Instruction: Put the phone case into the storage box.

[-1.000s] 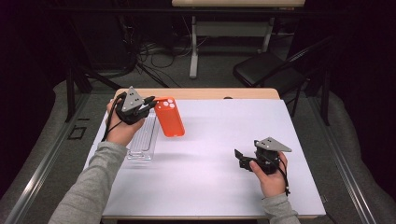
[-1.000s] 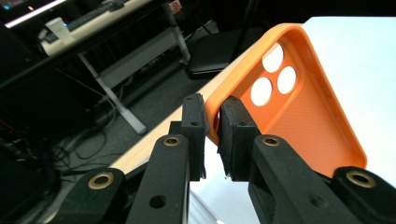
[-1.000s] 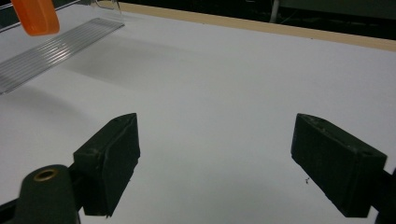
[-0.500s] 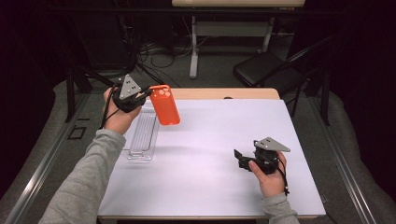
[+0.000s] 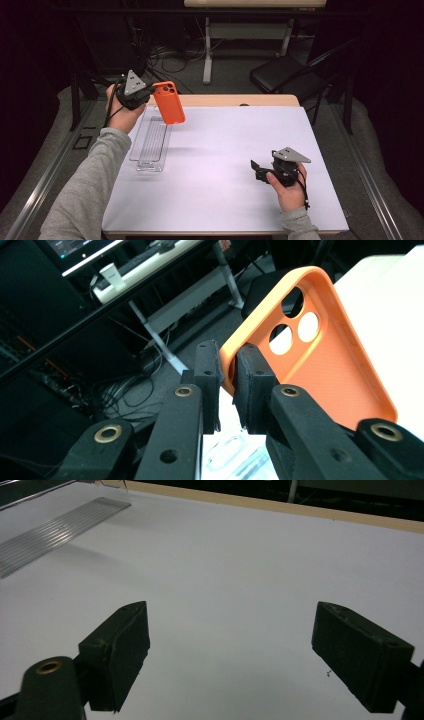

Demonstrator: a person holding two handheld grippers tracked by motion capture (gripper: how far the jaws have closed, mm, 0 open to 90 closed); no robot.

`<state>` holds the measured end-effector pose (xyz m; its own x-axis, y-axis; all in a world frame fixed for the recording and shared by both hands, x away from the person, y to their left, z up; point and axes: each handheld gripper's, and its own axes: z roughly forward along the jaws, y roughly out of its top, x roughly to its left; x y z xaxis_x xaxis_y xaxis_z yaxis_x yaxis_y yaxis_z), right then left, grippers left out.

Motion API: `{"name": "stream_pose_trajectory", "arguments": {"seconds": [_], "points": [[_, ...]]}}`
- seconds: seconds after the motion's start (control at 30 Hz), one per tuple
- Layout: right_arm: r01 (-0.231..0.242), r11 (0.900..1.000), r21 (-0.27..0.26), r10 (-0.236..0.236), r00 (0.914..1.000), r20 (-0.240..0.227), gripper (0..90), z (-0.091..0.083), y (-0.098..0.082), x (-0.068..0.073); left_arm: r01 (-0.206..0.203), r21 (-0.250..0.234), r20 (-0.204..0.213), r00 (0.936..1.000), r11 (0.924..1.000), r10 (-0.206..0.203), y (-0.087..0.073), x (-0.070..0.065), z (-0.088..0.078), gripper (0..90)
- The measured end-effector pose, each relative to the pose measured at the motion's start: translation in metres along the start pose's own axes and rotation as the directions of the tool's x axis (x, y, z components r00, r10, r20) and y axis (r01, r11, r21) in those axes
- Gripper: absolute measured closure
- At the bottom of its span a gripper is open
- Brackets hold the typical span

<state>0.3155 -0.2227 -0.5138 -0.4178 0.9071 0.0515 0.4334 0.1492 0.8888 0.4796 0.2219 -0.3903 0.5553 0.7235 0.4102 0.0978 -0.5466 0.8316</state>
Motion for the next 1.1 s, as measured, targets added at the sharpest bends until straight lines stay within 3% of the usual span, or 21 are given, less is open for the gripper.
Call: {"name": "stream_pose_trajectory", "arguments": {"seconds": [0.53, 0.63, 0.83, 1.1], "points": [[0.000, 1.000, -0.004, 0.000, 0.9999, 0.016, 15.3, -0.002, 0.000, 0.002, -0.038, 0.005, -0.046, 0.9982, 0.9993, 0.039, 0.004, 0.022, 0.015, 81.0], [-0.003, 1.000, -0.006, 0.003, 0.9998, 0.020, 15.3, -0.003, 0.000, 0.002, -0.029, -0.002, -0.054, 0.9981, 0.9996, 0.029, 0.001, 0.026, 0.018, 81.0], [0.005, 1.000, 0.000, -0.005, 0.9993, 0.038, 15.3, -0.005, -0.001, 0.002, -0.046, 0.009, -0.058, 0.9972, 0.9989, 0.046, -0.004, 0.035, 0.026, 81.0], [0.013, 1.000, -0.013, -0.012, 0.9979, 0.064, 15.3, -0.009, -0.003, 0.004, -0.097, -0.002, -0.075, 0.9925, 0.9953, 0.096, -0.006, 0.045, 0.029, 81.1]]}}
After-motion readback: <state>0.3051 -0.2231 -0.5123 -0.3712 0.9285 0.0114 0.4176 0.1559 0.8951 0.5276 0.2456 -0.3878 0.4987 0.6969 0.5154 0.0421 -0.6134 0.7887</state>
